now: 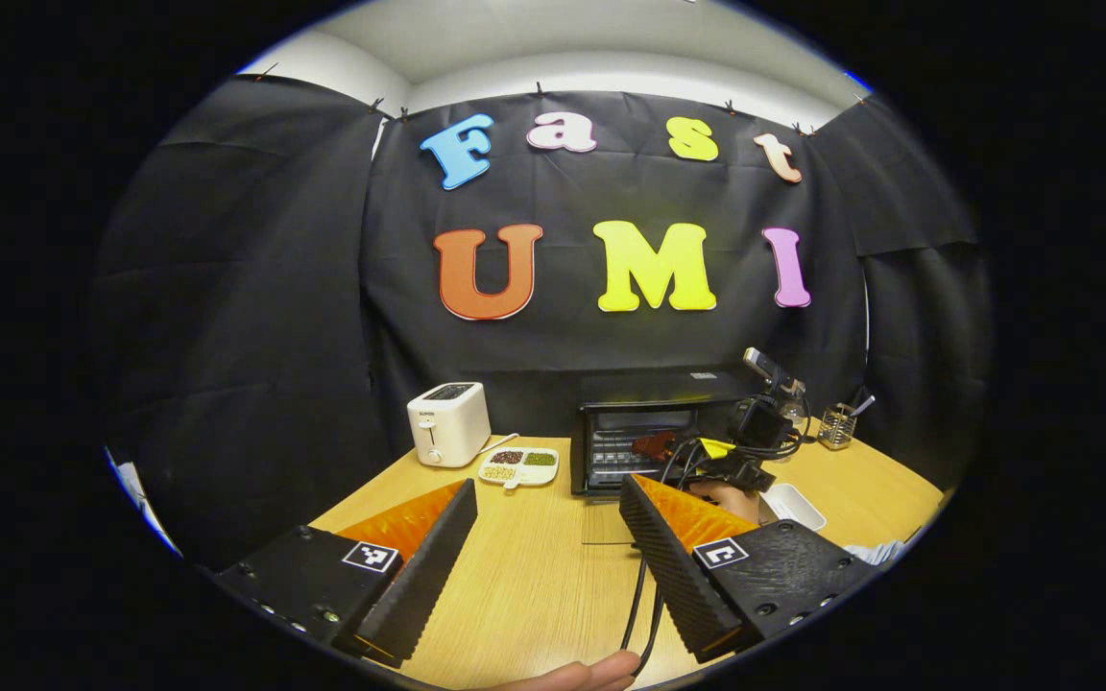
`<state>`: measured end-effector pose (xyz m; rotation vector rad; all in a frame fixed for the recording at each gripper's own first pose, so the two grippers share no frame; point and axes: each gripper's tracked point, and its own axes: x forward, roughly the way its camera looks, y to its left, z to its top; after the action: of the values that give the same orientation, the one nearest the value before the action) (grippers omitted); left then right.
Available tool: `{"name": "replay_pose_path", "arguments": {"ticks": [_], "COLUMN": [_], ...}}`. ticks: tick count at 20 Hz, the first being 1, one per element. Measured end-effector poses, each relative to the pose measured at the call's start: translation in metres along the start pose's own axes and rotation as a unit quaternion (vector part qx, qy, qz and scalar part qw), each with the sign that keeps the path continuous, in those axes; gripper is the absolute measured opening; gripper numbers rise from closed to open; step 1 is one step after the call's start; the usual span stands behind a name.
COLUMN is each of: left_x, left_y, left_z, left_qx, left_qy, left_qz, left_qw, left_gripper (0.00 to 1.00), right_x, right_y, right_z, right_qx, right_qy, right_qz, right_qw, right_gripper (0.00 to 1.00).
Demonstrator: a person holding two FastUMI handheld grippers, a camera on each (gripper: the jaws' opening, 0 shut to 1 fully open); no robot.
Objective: Open the electric oven with the left hand, put the food in, and close the electric oven.
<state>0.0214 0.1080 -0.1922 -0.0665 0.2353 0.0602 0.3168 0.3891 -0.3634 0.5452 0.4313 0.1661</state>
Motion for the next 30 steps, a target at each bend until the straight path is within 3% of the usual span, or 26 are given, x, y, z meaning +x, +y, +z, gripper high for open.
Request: {"name": "replay_pose_path", "arguments": {"ticks": [4,6,9,12,15,20,26,30], "left_x": [-0.001,-0.004,-0.007,-0.006,-0.005,-0.001,0.022,0.035], "left_y": [-0.002,-0.003,0.0,0.006,0.007,0.016,0.0,-0.025], "left_z": [-0.004,-0.007,-0.013,-0.019,-0.023,-0.037,-0.063,-0.083], "left_qx": [-0.013,-0.015,-0.014,-0.021,-0.028,-0.012,-0.003,0.0], "left_qy": [0.004,0.008,0.015,0.02,0.025,0.041,0.076,0.102], "left_qz": [-0.002,-0.001,0.004,0.005,0.007,0.013,-0.001,-0.019], "left_qw": [1.0,1.0,1.0,1.0,0.999,0.999,0.997,0.995], "left_gripper": [0.96,0.96,0.96,0.96,0.96,0.96,0.96,0.96], "right_x": [-0.001,-0.004,-0.018,-0.035,-0.052,-0.096,-0.159,-0.204], "right_y": [-0.006,-0.005,0.0,0.008,-0.002,-0.018,-0.034,-0.043], "right_z": [0.0,0.002,0.003,-0.004,-0.02,-0.031,0.024,0.083], "right_qx": [-0.017,-0.03,-0.049,-0.068,-0.114,-0.136,-0.168,-0.168], "right_qy": [0.005,-0.001,-0.012,-0.013,-0.003,0.019,-0.026,-0.088], "right_qz": [-0.012,-0.013,-0.006,0.013,0.006,0.023,0.042,0.059], "right_qw": [1.0,0.999,0.999,0.998,0.993,0.99,0.985,0.98], "right_gripper": [0.22,0.31,0.6,0.75,0.9,0.9,0.93,0.92]}}
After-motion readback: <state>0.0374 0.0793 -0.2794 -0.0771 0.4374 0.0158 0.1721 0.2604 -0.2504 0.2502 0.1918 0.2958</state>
